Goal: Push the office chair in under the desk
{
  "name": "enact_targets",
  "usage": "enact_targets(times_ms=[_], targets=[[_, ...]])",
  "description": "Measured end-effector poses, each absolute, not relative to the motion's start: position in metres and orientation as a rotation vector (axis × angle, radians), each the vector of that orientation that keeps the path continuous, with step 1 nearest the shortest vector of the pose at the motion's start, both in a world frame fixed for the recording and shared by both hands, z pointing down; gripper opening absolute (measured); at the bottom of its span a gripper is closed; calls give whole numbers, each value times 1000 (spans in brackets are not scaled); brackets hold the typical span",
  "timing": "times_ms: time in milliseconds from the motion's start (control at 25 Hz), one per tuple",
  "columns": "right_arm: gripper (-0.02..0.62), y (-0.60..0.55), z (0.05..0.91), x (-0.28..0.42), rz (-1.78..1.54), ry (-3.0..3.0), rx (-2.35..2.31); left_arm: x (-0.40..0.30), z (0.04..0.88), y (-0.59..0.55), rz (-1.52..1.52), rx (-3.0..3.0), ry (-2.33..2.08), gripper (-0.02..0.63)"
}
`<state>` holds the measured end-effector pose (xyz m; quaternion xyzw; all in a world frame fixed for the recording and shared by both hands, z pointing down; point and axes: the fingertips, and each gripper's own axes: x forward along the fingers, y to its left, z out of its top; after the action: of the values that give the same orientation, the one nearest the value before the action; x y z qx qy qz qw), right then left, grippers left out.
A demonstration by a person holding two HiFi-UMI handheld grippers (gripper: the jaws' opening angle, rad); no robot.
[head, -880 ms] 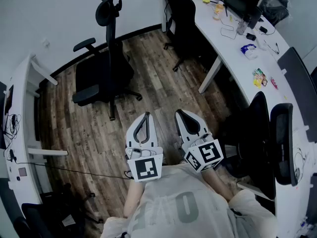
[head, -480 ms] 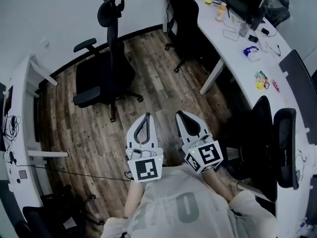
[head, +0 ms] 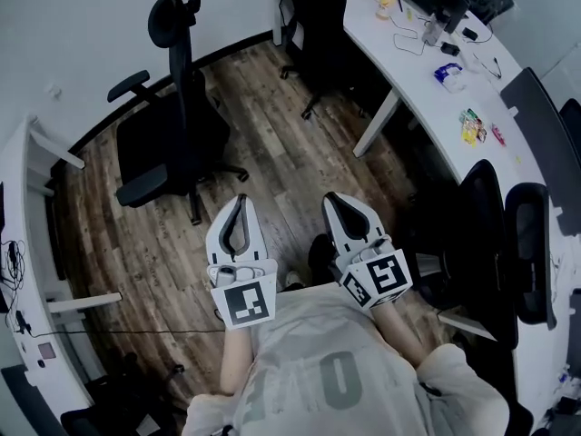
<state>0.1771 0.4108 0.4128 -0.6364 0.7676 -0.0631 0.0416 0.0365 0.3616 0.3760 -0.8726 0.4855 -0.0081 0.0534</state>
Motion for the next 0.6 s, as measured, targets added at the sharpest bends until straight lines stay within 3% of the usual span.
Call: enact_targets(times_ms=[280,600], targets=[[31,358,429,200,-220,2324,-1936,45,377,298,48,-2640,1490,17],[31,204,426,246,-173,2430,-1767,98,371,185,43,-2565,1560,17]])
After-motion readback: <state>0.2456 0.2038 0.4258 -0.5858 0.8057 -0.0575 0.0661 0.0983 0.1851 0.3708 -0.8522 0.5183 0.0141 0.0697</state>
